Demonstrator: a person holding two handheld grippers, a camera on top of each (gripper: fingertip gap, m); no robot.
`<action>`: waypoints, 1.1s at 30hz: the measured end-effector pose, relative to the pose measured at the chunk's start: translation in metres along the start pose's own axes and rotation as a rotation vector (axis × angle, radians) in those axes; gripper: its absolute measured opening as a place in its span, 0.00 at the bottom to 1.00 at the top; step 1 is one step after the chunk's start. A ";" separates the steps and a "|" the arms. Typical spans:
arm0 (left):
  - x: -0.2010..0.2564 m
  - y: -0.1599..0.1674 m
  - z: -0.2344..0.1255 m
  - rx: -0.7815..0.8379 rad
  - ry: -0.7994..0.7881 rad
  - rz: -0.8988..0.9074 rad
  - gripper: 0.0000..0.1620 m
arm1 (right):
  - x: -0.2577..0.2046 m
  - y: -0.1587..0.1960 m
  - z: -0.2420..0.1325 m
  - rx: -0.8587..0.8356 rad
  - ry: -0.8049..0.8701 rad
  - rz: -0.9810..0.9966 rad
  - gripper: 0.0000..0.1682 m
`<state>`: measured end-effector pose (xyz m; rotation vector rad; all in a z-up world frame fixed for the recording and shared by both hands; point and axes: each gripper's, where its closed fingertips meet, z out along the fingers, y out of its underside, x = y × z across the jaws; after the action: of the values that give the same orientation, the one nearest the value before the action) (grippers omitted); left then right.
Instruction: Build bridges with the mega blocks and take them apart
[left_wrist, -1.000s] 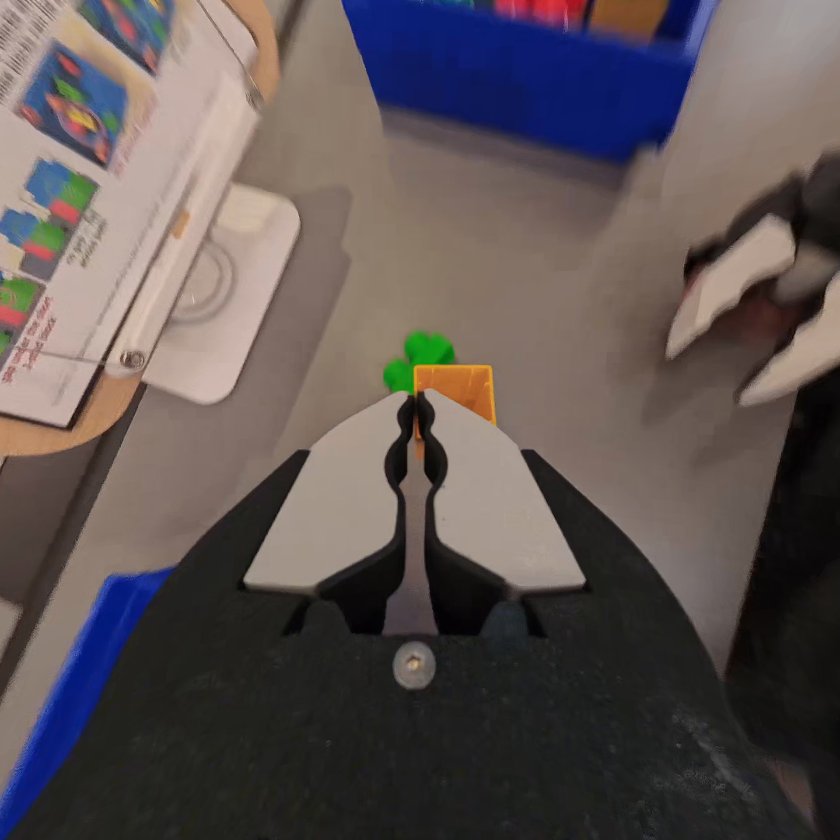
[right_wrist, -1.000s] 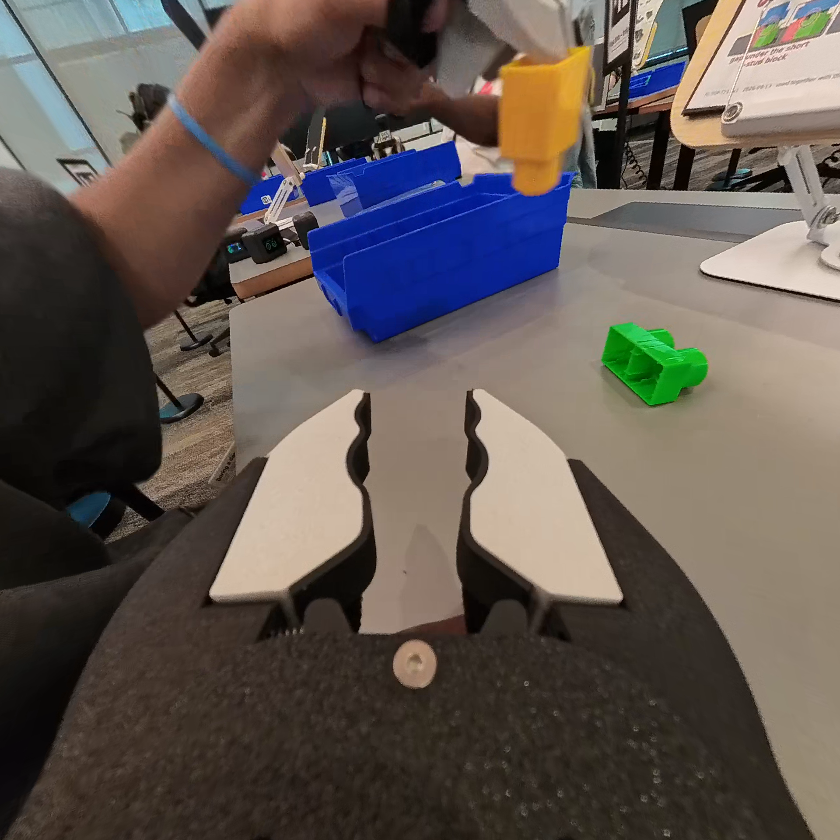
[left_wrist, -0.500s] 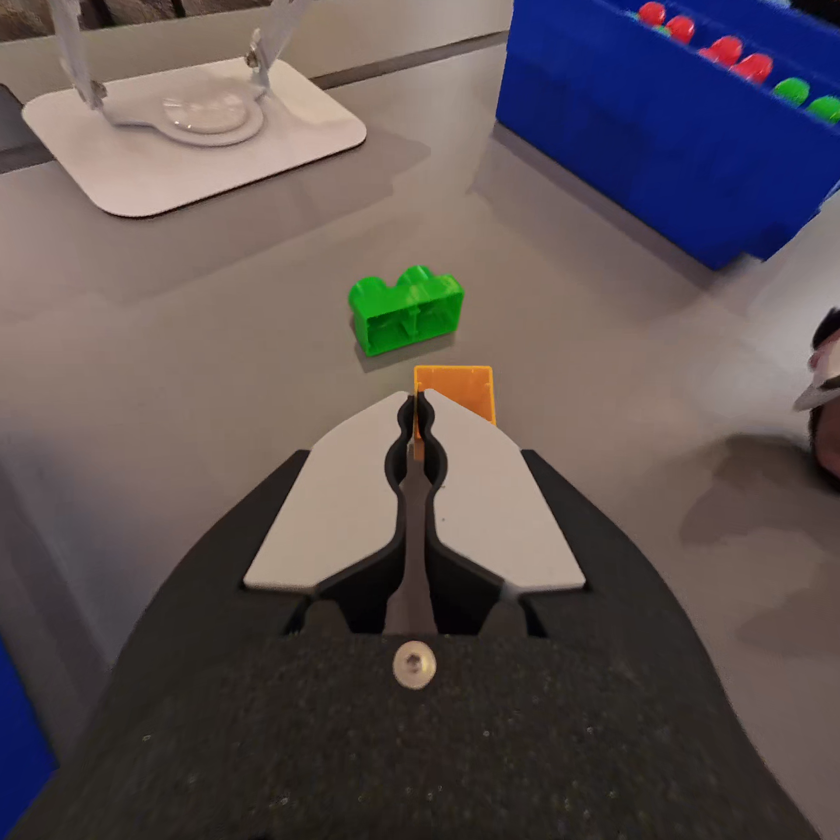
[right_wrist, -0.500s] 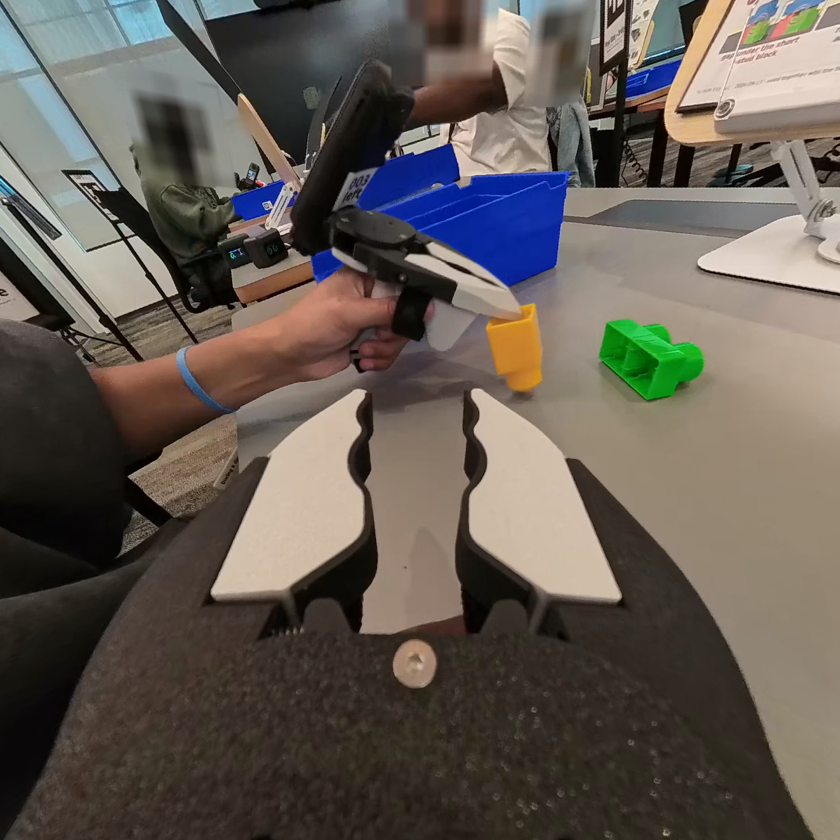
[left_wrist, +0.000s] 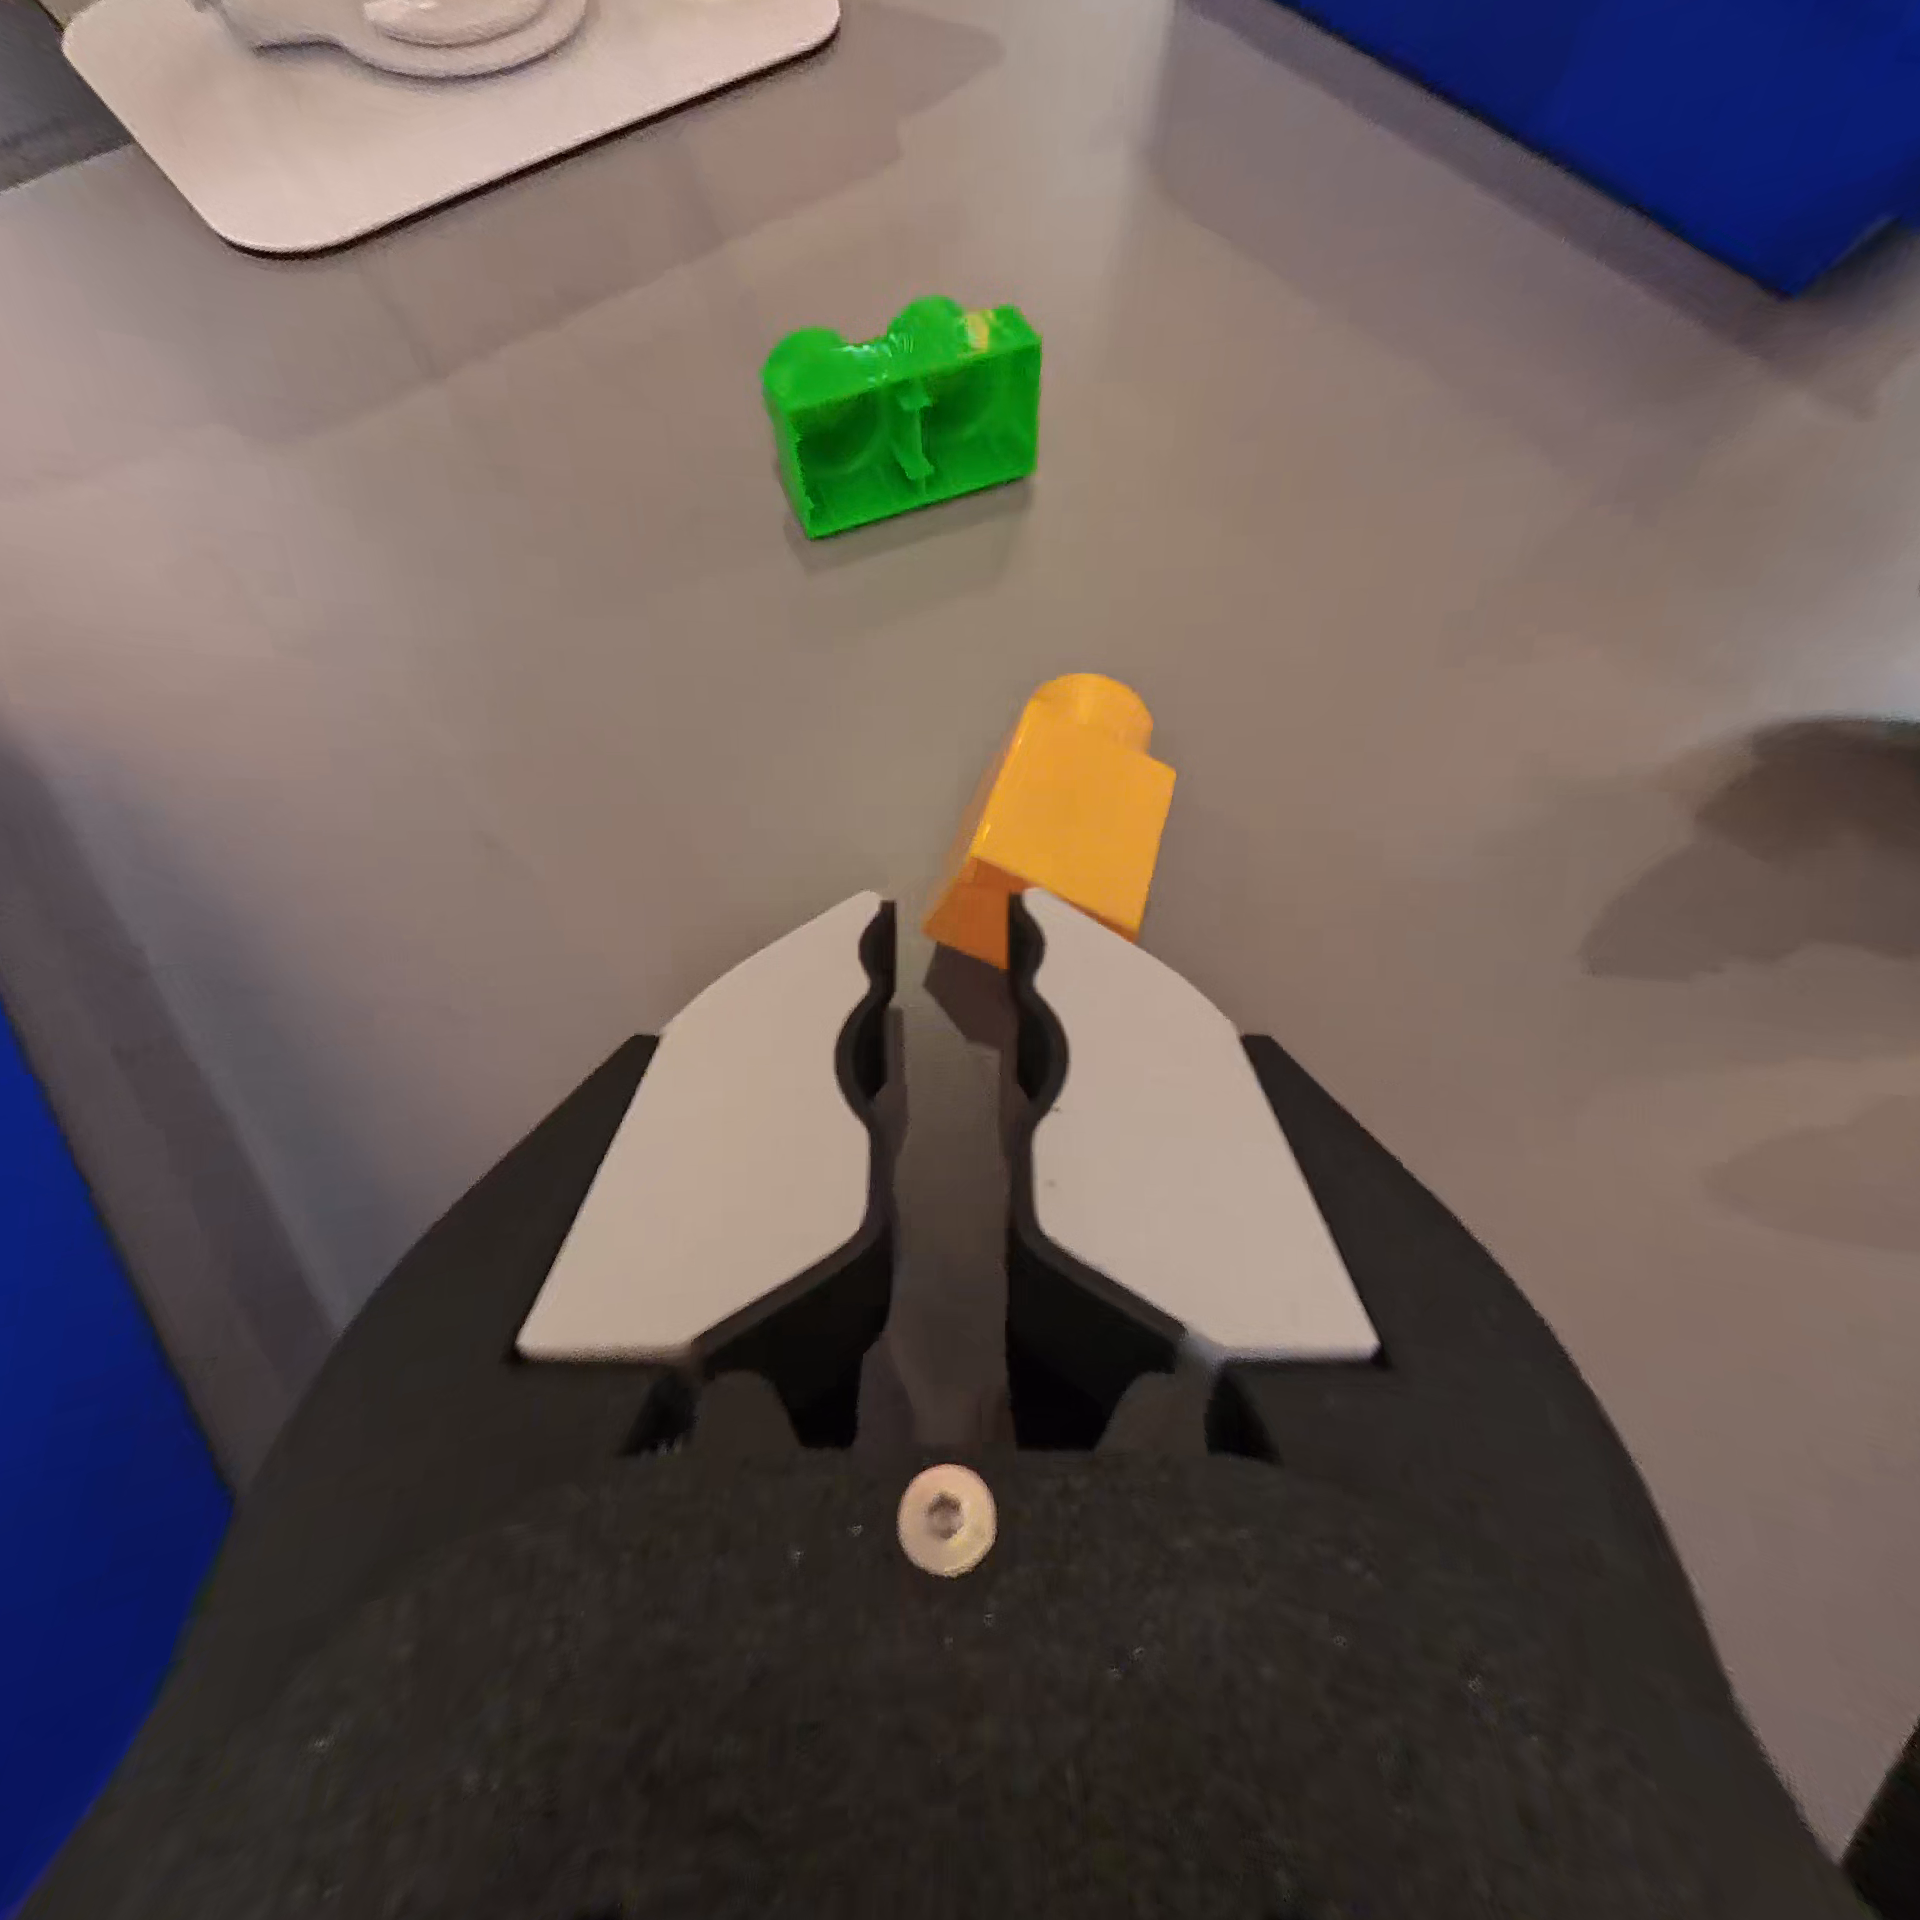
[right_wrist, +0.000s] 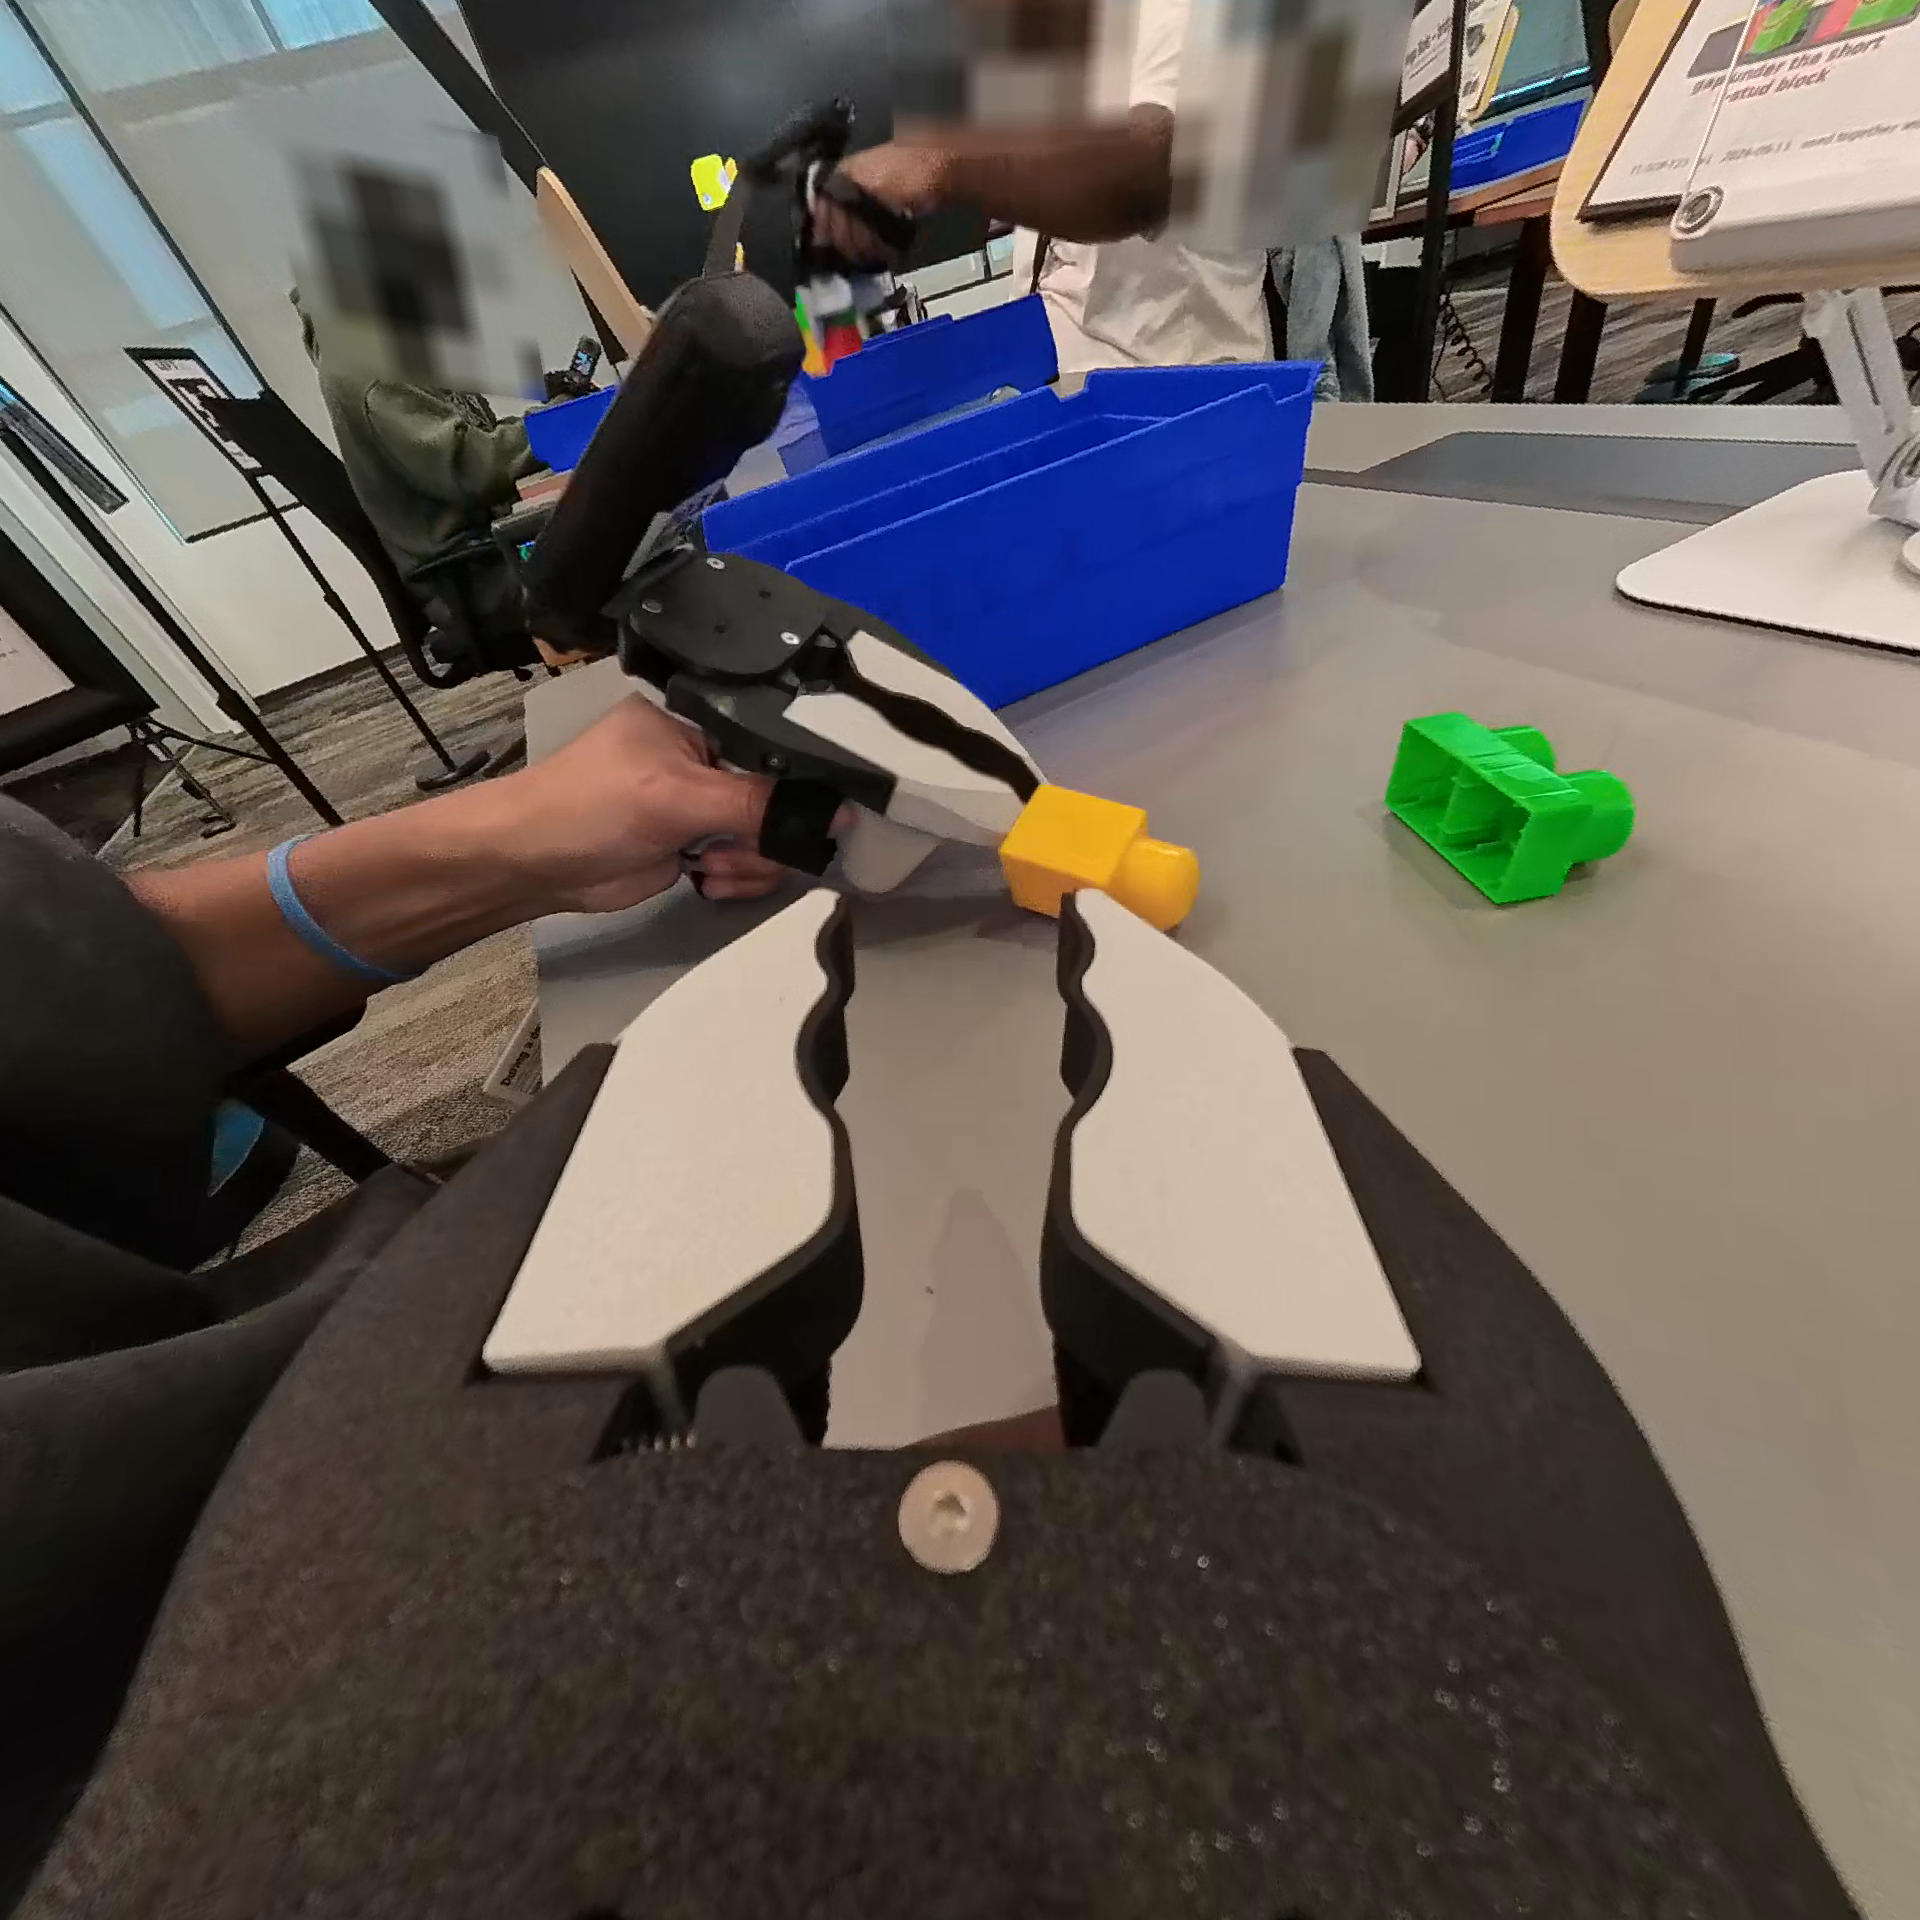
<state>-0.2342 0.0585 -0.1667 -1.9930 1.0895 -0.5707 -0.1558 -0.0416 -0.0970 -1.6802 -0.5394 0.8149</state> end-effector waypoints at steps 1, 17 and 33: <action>0.002 0.000 -0.001 0.003 0.001 -0.001 0.13 | 0.000 0.000 0.000 -0.001 -0.001 0.000 0.22; -0.112 0.032 -0.168 -0.305 -0.359 -0.364 0.42 | -0.002 -0.001 0.001 -0.006 -0.016 0.013 0.22; -0.165 0.076 -0.072 -0.782 -0.215 -0.455 0.23 | -0.003 -0.002 0.000 -0.009 -0.013 0.001 0.22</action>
<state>-0.4095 0.1431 -0.1875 -2.9424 0.7788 -0.1322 -0.1575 -0.0437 -0.0947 -1.6843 -0.5521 0.8263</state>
